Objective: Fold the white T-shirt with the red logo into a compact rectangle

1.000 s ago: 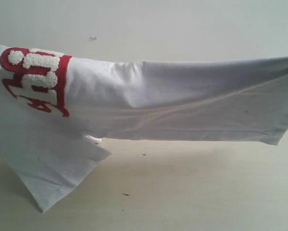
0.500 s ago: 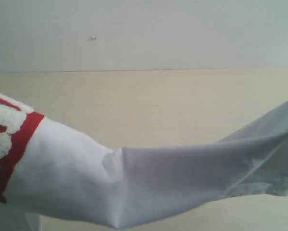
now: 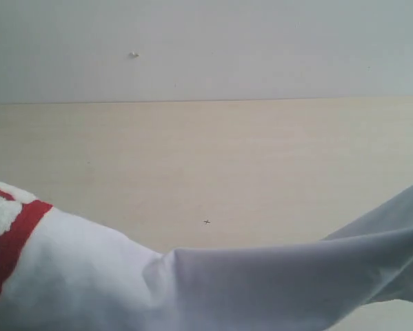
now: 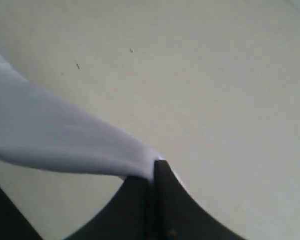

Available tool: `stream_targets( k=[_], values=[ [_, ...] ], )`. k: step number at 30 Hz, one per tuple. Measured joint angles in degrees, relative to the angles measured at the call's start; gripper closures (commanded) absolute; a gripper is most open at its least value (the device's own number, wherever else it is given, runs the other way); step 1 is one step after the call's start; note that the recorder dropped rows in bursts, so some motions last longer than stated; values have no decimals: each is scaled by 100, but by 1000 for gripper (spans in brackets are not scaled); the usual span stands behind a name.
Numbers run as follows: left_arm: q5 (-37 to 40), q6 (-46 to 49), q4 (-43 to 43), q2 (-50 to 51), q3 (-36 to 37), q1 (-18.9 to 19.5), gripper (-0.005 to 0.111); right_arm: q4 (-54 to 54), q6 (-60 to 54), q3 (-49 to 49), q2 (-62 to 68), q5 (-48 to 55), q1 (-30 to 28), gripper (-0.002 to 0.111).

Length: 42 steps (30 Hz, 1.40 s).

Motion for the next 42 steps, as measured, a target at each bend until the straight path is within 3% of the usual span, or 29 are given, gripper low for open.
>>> stream_targets(
  k=[9, 12, 15, 19, 25, 27, 29, 34, 36, 42],
  values=[
    [-580, -276, 739, 1214, 656, 14, 107, -483, -149, 401, 1004, -10, 0, 108],
    [-1245, -605, 1079, 1512, 890, 159, 107, -624, -199, 401, 1370, -139, 14, 108],
    [-2639, -1004, 1244, 2115, 1113, 538, 107, -1065, -153, 401, 2129, -946, 16, 108],
    [-3575, -1101, 1283, 2906, 1231, 745, 107, -1313, -26, 401, 2864, -1689, 16, 108],
    [-5514, -1174, 1305, 4781, 1258, 1294, 106, -2522, 1217, 401, 4463, -4003, 16, 108],
    [-6114, -1440, 1305, 5231, 1258, 1516, 100, -2743, 1655, 271, 4954, -4530, 16, 104],
    [-6672, -1610, 1305, 5538, 1258, 1642, 82, -2835, 1817, 48, 5355, -4871, 16, 88],
    [-7352, -1708, 1305, 6044, 1246, 1753, 54, -2889, 2084, -533, 5998, -5141, 16, 49],
    [-7470, -1801, 1305, 6232, 1155, 1790, 55, -2889, 2109, -702, 6117, -5165, 16, 44],
    [-7668, -2033, 1305, 6306, 767, 2032, 69, -2898, 2124, -847, 6153, -5074, 16, 43]
  ],
)
